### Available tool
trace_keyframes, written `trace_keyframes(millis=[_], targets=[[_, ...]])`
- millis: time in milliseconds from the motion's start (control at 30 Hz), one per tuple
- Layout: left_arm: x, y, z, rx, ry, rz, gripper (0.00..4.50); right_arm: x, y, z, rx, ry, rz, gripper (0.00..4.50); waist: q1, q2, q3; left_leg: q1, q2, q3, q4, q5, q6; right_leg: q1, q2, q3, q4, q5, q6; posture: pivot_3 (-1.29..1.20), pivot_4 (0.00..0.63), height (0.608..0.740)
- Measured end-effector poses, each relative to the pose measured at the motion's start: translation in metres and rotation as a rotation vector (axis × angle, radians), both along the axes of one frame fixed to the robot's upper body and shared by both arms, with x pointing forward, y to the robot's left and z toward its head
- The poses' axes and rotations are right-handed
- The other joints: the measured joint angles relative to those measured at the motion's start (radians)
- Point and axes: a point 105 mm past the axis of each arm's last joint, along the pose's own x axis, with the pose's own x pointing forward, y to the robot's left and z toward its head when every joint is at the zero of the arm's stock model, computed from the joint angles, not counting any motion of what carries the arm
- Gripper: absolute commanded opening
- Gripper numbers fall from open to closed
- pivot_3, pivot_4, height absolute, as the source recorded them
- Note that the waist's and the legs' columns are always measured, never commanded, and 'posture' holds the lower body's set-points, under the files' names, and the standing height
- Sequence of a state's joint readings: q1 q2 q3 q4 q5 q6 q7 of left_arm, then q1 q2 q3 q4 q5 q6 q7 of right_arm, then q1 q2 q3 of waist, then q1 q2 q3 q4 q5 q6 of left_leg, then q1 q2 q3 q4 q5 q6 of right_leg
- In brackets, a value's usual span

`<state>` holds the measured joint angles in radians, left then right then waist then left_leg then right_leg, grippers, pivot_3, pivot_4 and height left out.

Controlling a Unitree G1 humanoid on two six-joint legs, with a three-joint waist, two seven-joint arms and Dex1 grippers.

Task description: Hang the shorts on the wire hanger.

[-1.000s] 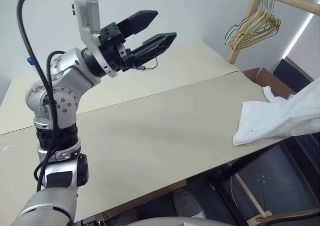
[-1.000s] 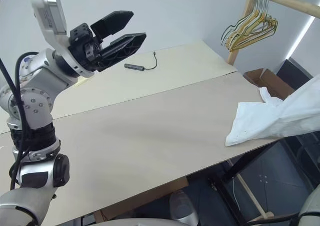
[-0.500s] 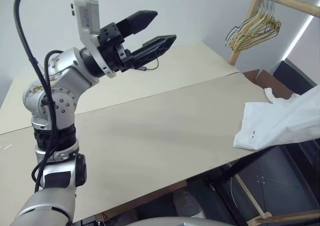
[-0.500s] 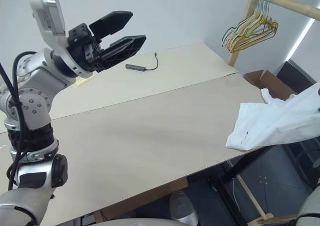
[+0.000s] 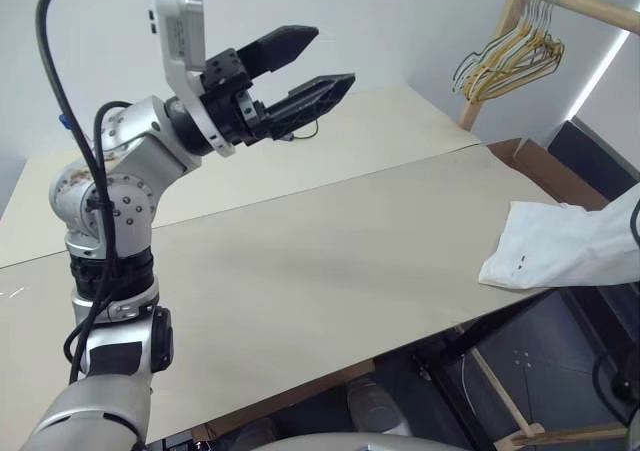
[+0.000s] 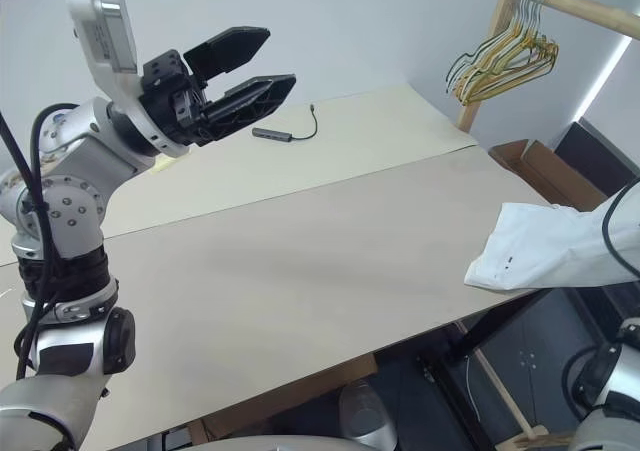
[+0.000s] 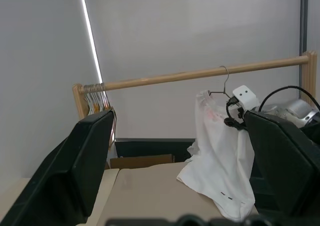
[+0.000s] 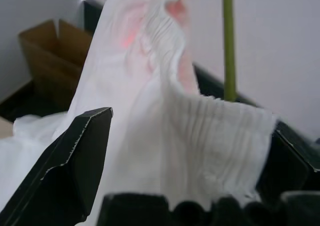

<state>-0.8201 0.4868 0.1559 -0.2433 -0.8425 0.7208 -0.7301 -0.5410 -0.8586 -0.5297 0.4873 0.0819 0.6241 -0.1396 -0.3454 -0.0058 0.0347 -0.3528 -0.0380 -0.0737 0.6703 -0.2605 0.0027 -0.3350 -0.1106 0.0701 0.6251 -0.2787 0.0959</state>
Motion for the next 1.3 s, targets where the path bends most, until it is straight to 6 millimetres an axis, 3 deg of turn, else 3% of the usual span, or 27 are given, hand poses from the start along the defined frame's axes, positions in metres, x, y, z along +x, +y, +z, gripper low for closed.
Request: trace_keyframes(millis=[367,533,700,967,1267,1300], targets=[[0.003,0.0,-0.003,0.007,0.013,-0.005,4.5,-0.003,0.015,0.028,-0.17,-0.238,-0.001,4.48,0.001,0.0,0.0,0.001,0.0,-0.001,0.0,0.0,0.0,0.0,0.0,0.0,0.0,0.0,0.0,-0.32,0.0,0.74],[0.002,0.0,-0.003,0.013,0.007,-0.008,4.5,-0.005,0.015,0.032,-0.192,-0.261,0.003,4.48,0.0,0.0,0.0,0.001,0.0,-0.001,0.0,0.0,0.0,0.0,0.0,0.0,0.0,0.0,0.0,-0.31,0.0,0.74],[0.001,0.0,-0.003,0.016,0.002,-0.016,4.5,-0.005,0.014,0.026,-0.141,-0.263,-0.001,4.48,0.001,0.0,0.0,0.001,0.0,-0.001,0.0,0.0,0.0,0.0,0.0,0.0,0.0,0.0,0.0,-0.31,0.0,0.74],[0.0,0.002,-0.001,0.025,-0.021,-0.012,4.5,0.002,0.015,0.0,0.091,-0.213,0.037,4.48,0.002,0.0,0.0,0.001,0.0,-0.001,0.0,0.0,0.0,0.0,0.001,0.0,0.0,0.0,0.0,-0.3,0.0,0.74],[0.0,0.003,-0.001,0.029,-0.023,-0.012,4.5,0.005,0.018,-0.003,0.14,-0.22,0.06,4.48,0.004,0.0,0.0,0.001,0.0,-0.001,0.0,0.0,0.0,0.0,0.0,0.0,0.0,0.0,0.0,-0.3,0.0,0.74],[0.0,0.003,-0.001,0.029,-0.023,-0.013,4.5,0.005,0.018,-0.004,0.153,-0.225,0.061,4.31,0.004,0.0,0.0,0.001,0.0,-0.001,0.0,0.0,0.0,0.0,0.0,0.0,0.0,0.0,0.0,-0.3,0.0,0.74]])
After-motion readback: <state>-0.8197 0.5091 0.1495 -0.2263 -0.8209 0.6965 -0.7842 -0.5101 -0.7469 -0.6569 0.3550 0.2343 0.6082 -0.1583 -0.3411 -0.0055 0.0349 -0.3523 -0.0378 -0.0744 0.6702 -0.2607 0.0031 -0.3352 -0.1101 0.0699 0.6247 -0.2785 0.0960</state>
